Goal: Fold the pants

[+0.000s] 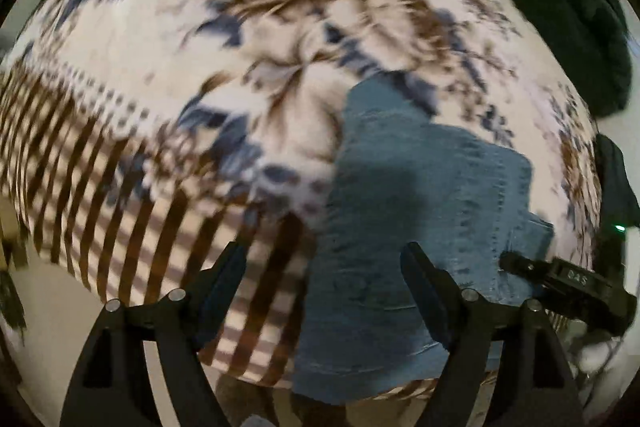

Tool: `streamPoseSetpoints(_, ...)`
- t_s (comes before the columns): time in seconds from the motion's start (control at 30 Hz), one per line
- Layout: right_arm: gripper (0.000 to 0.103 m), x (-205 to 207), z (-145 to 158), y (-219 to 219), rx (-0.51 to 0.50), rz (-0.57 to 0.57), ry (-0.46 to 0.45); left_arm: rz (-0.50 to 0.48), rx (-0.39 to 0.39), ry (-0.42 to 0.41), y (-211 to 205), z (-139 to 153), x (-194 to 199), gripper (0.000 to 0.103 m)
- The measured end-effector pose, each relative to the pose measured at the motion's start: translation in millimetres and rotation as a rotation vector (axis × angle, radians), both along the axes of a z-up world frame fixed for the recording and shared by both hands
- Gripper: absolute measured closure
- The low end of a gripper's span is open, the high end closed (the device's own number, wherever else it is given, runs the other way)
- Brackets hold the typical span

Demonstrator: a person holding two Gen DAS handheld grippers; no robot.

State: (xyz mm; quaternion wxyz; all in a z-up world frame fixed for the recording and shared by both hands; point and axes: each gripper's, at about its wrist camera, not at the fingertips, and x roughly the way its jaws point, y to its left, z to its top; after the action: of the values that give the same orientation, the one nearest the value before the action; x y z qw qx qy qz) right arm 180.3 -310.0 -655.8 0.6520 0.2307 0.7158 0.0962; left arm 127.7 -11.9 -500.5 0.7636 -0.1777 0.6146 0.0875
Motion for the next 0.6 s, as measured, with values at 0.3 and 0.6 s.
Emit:
streamPoseSetpoints(0.3, 0.076, -45.6, 92.0, -36.3, -0.11, -0.121, -0.177, 0.005, -0.106, 0.009, -6.1, 6.6, -3.7, 0.025)
streamPoseSetpoints(0.6, 0.065, -107.1, 81.8, -162.3, -0.172, -0.221, -0.038, -0.097, -0.18, -0.036, -44.1, 0.8, 41.5, 0.025)
